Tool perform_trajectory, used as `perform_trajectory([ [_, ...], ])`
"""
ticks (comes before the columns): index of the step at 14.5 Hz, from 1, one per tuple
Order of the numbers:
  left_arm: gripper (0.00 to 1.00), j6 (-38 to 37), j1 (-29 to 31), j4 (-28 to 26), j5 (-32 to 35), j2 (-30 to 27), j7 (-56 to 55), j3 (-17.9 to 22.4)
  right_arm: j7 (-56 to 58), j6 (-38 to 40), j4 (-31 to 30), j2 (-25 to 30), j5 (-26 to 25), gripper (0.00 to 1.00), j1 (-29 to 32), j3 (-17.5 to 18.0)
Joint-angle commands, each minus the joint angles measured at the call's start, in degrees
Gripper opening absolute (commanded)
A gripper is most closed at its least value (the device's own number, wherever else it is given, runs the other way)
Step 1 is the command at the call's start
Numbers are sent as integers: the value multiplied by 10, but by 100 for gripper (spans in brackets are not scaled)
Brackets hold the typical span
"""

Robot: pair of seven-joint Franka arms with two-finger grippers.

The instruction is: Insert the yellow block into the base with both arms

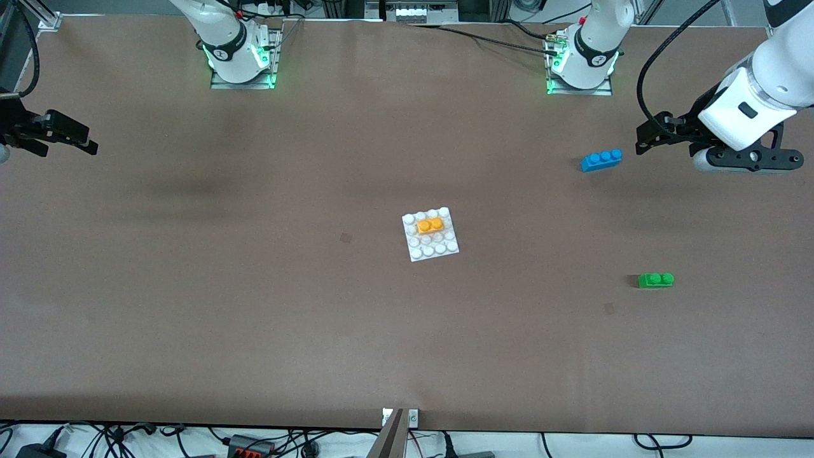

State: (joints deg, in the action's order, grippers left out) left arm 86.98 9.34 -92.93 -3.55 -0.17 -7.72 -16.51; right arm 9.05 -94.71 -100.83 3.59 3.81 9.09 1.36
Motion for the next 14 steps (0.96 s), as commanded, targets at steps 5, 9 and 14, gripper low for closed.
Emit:
perform_trajectory([
  [5,100,-8,-3,-8,-14,-11,-8,8,7,12,10,-1,9,100,3,0],
  [9,100,-7,-5,-8,-13,-10,-3,8,7,12,10,0,9,100,2,0],
  [14,100,-8,0,-7,-13,-5,-2,8,8,11,10,2,9,100,2,0],
])
